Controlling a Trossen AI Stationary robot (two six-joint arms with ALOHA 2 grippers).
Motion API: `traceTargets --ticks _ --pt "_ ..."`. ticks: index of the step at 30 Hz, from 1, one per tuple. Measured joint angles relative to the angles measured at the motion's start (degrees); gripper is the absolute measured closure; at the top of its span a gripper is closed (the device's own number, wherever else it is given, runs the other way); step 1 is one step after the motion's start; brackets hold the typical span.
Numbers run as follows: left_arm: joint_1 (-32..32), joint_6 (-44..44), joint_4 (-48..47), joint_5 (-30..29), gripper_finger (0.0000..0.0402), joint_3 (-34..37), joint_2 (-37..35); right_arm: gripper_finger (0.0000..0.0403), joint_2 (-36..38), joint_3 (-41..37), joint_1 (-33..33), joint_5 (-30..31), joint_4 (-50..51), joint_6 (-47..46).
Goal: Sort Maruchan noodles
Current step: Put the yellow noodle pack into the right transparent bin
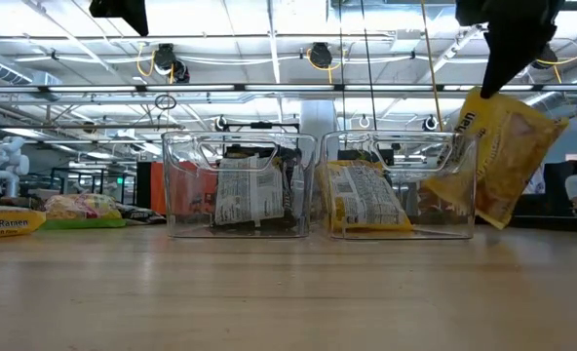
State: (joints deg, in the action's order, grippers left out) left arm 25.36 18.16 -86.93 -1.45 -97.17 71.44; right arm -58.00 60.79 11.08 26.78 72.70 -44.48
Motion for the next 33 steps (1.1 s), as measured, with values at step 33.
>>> traceTargets --ticks 33 --pt "-0.02 -0.18 -0.01 0.0 0.0394 0.0 0.01 0.0403 -6.25 9.91 -12.64 -9.0 -25.45 37.76"
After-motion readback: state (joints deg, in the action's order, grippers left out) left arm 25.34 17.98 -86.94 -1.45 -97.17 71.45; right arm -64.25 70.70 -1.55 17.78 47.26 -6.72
